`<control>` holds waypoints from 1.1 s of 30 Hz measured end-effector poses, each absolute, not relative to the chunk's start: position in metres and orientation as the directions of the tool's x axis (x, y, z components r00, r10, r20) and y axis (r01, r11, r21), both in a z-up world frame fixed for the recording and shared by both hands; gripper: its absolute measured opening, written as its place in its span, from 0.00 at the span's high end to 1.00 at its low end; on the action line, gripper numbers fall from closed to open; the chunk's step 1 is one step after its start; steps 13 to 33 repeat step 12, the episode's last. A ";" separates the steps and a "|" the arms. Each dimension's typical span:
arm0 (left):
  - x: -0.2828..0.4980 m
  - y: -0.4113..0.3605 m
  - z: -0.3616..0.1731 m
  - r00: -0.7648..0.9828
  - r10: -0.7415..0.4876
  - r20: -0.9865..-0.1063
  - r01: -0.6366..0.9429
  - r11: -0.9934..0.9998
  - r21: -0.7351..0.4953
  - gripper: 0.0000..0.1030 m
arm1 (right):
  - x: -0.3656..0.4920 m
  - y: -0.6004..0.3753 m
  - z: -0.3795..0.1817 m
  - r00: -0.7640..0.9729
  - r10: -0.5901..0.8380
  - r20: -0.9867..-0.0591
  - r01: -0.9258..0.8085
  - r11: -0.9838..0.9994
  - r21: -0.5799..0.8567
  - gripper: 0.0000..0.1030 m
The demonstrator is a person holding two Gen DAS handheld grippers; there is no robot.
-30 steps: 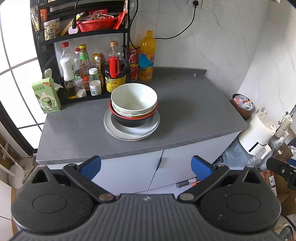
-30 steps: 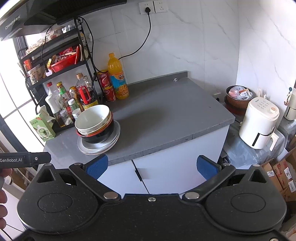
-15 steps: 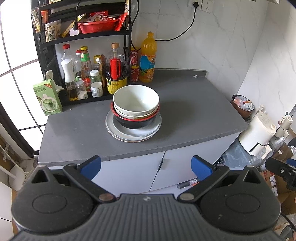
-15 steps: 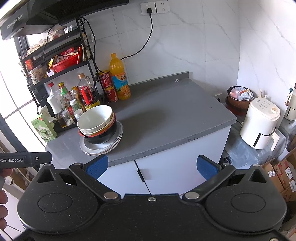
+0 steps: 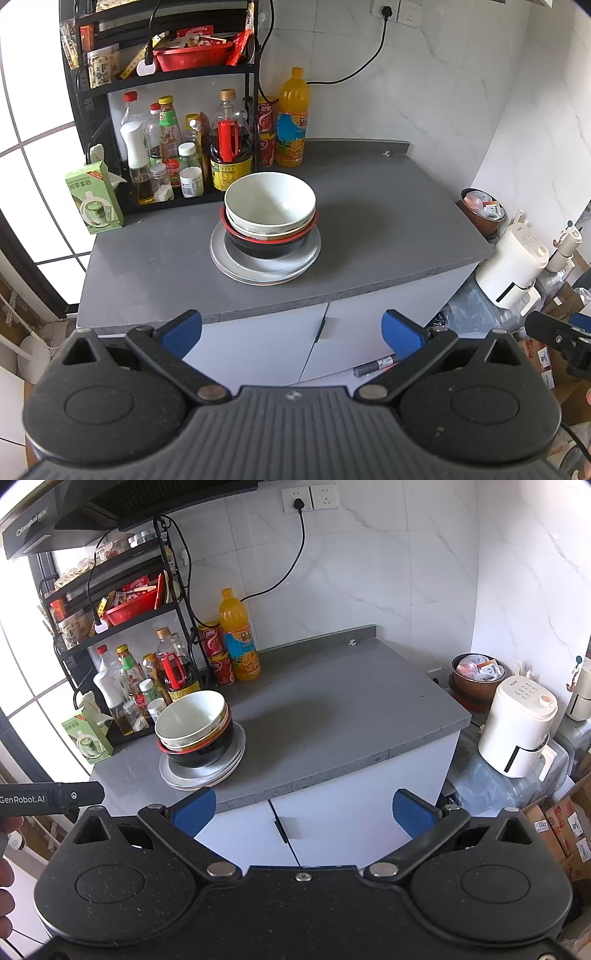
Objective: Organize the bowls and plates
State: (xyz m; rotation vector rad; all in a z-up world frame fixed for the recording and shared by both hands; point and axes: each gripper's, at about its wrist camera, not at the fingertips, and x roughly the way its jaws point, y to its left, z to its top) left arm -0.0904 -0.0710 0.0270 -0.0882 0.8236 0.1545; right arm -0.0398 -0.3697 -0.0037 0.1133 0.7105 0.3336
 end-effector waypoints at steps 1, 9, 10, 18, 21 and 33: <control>-0.091 -0.071 0.027 0.670 0.102 -0.735 -0.170 0.985 -0.018 0.00 | -0.040 -0.370 -0.004 0.708 0.337 -0.620 -0.261 0.941 0.213 0.00; -0.092 -0.071 0.027 0.672 0.100 -0.734 -0.163 0.987 -0.015 0.00 | -0.043 -0.374 -0.005 0.711 0.328 -0.622 -0.242 0.945 0.221 0.00; -0.092 -0.072 0.027 0.672 0.098 -0.734 -0.158 0.987 -0.012 0.00 | -0.043 -0.374 -0.005 0.712 0.327 -0.622 -0.239 0.945 0.223 0.00; -0.092 -0.074 0.026 0.672 0.101 -0.734 -0.153 0.988 -0.004 0.00 | -0.044 -0.374 -0.006 0.713 0.326 -0.621 -0.234 0.945 0.228 0.00; -0.092 -0.074 0.026 0.672 0.101 -0.734 -0.153 0.988 -0.004 0.00 | -0.044 -0.374 -0.006 0.713 0.326 -0.621 -0.234 0.945 0.228 0.00; -0.092 -0.074 0.026 0.672 0.101 -0.734 -0.153 0.988 -0.004 0.00 | -0.044 -0.374 -0.006 0.713 0.326 -0.621 -0.234 0.945 0.228 0.00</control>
